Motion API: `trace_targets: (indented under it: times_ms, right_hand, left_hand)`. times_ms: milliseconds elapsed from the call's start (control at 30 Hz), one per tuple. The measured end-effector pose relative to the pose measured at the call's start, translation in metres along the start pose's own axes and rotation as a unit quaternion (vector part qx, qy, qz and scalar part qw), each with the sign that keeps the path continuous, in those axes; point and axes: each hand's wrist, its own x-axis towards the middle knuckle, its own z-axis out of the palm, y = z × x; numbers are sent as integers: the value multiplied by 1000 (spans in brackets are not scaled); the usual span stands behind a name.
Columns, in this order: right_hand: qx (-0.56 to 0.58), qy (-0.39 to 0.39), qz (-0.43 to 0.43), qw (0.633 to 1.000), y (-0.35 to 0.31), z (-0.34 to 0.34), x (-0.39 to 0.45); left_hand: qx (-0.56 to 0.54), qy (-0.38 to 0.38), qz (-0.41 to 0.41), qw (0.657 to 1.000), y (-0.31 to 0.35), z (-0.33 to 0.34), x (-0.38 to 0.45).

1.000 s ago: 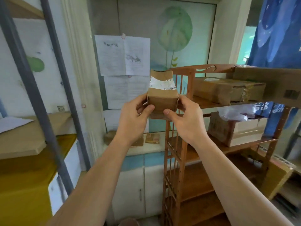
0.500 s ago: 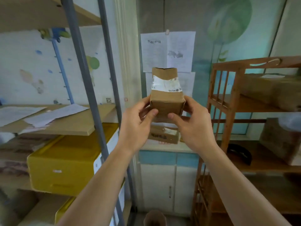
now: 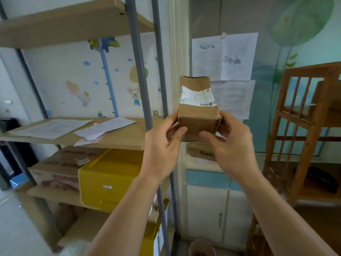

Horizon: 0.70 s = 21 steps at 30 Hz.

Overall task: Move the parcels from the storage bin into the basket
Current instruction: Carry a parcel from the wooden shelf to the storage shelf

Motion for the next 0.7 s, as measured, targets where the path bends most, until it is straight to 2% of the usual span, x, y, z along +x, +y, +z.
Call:
trace_targets:
  times_ms: [500, 700]
  right_hand:
    - [32, -73, -30, 996, -47, 207, -34]
    - [57, -93, -31, 993, -50, 272, -40]
  left_hand:
    - [14, 58, -36, 998, -72, -200, -37]
    - [47, 91, -66, 993, -99, -252, -51]
